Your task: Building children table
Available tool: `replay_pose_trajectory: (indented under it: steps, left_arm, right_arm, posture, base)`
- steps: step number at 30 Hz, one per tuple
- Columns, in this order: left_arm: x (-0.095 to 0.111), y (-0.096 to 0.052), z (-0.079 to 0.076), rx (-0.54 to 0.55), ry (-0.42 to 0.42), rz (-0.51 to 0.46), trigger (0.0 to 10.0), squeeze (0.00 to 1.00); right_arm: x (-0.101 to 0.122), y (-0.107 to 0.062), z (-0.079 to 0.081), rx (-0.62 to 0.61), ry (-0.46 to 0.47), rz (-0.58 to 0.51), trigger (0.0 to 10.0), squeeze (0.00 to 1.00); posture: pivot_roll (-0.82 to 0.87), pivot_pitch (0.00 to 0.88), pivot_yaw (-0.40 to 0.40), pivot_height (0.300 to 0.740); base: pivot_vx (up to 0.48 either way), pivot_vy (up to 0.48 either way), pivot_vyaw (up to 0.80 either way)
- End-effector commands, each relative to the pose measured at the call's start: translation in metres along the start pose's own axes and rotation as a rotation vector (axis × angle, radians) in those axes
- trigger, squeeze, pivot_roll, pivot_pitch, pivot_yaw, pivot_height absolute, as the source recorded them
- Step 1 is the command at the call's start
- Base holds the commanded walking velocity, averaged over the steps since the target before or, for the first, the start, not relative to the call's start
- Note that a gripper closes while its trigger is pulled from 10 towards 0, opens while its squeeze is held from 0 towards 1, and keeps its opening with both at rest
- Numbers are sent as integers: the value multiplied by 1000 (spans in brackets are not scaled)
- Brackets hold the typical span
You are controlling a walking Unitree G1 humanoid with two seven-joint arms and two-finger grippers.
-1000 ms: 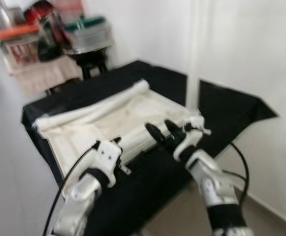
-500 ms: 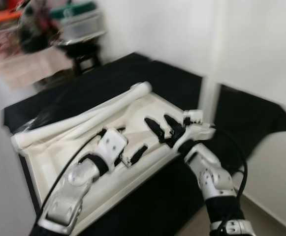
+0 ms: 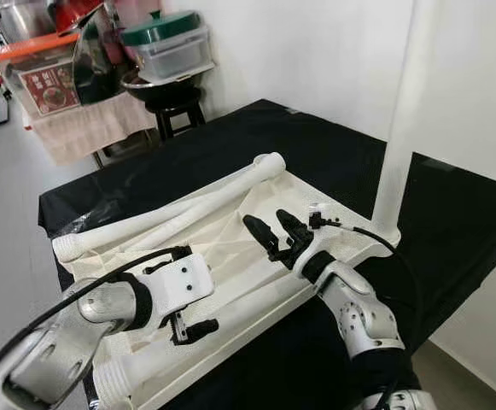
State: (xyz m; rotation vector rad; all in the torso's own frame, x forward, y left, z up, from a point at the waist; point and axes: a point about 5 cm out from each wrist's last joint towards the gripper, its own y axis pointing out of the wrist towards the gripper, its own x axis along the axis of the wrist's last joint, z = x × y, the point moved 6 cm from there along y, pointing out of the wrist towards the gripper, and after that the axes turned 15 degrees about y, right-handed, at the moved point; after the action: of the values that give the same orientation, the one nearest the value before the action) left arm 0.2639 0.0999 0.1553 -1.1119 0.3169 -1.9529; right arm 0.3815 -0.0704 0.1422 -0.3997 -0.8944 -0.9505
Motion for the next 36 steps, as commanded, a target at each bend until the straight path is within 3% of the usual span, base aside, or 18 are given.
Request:
replay_pose_trajectory:
  steps: [1,5,11,15,20,28,29,30,31,32,36]
  left_arm:
    - [-4,-7,-2,-25,-22,40,10000,0]
    - [-38,-21,-26,-175,-81,236,10000,0]
    - [-50,-23,-25,-199,-93,323,10000,0]
    - [-52,-17,-25,-200,-99,334,10000,0]
    - [-53,-6,-38,-245,-137,338,10000,0]
    - [-53,-1,-49,-300,-165,348,10000,0]
    - [-54,-2,-50,-302,-162,356,6431,0]
    - [-54,-2,-50,-302,-162,356,6431,0]
    - [-55,-2,-49,-302,-158,364,4235,0]
    - [-56,-3,-49,-302,-154,371,0,0]
    - [-58,-4,-48,-298,-153,383,0,0]
  right_arm:
    - [-5,3,3,5,3,11,10000,0]
    - [-8,5,2,0,3,21,10000,0]
    - [-9,5,2,-2,3,22,10000,0]
    - [-10,4,2,-3,3,23,10000,0]
    - [-10,4,2,-4,7,24,10000,0]
    - [-10,4,2,-6,11,25,10000,0]
    - [-10,4,2,-7,12,25,10000,0]
    - [-10,4,2,-7,12,25,10000,0]
    - [-10,4,2,-8,13,25,10000,0]
    - [-9,4,2,-9,13,25,10000,0]
    - [-9,4,1,-11,14,27,10000,0]
  posture:
    - [-55,0,121,740]
    - [-51,0,134,740]
    - [-55,0,143,740]
    - [-66,0,146,740]
    - [-71,0,146,740]
    - [-73,0,145,740]
    - [-73,0,145,740]
    - [-73,0,145,740]
    - [-73,0,145,740]
    - [-71,0,144,740]
    - [-73,0,143,740]
  base:
    - [0,0,0]
    - [0,0,0]
    - [0,0,0]
    - [0,0,0]
    - [0,0,0]
    - [0,0,0]
    - [0,0,0]
    - [0,0,0]
    - [0,0,0]
    - [0,0,0]
    - [0,0,0]
